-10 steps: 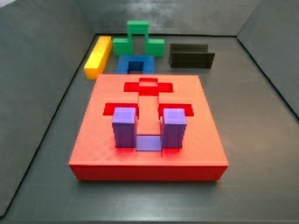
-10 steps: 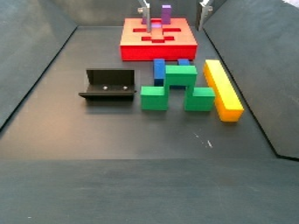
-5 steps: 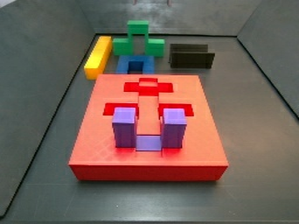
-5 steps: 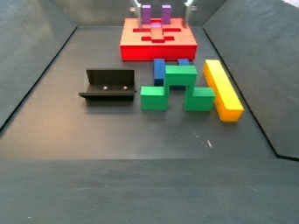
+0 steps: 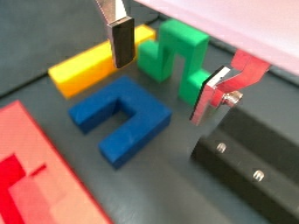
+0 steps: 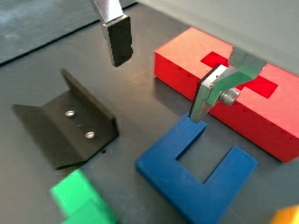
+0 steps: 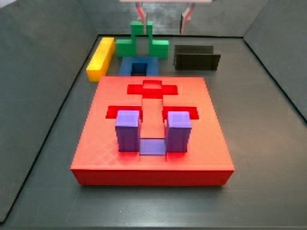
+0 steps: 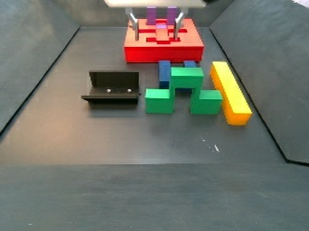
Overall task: Pick up the blue object. Move up. Place the blue object on the fixture. Regrasp the blue object. Move to above the board. Insert the blue object.
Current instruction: Pick up the blue object.
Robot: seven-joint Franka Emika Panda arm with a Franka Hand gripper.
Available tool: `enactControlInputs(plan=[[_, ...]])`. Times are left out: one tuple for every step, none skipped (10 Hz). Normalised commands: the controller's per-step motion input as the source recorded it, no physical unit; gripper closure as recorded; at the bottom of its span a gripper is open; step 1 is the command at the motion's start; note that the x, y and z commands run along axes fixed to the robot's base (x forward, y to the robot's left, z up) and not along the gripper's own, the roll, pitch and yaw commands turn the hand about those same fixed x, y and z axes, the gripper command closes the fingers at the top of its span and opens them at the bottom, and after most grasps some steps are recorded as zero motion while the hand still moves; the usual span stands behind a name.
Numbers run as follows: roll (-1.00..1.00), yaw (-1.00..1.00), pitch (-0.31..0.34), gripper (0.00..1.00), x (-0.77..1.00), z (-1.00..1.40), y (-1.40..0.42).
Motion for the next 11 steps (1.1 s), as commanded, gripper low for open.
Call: enactControlInputs(plan=[[-0.06,0.09,-0.227,0.00,-0.03,-0.64,-0.46],[-0.04,0.09,-0.216,0.00,0.00,-0.59,-0.37],[0.10,0.00,-0.113,0.00,-0.03,-0.37,-0.29],[0.07,0.00,-0.064,0.00,-0.09,-0.24,-0.10],[0.01,0.00,-0.071,0.00,-0.09,-0.29,-0.04],[0.01,0.00,-0.114,0.00,-0.15,-0.43,-0.06],[0.08,0.00,-0.104,0.00,-0.08,-0.51,-0.11],[0.09,0.00,-0.057,0.00,0.00,-0.54,-0.10],[0.08,0.00,-0.037,0.00,0.00,-0.51,-0.08],[0.05,0.00,-0.050,0.00,0.00,-0.52,-0.04],[0.04,0.00,-0.050,0.00,0.00,-0.47,-0.07]])
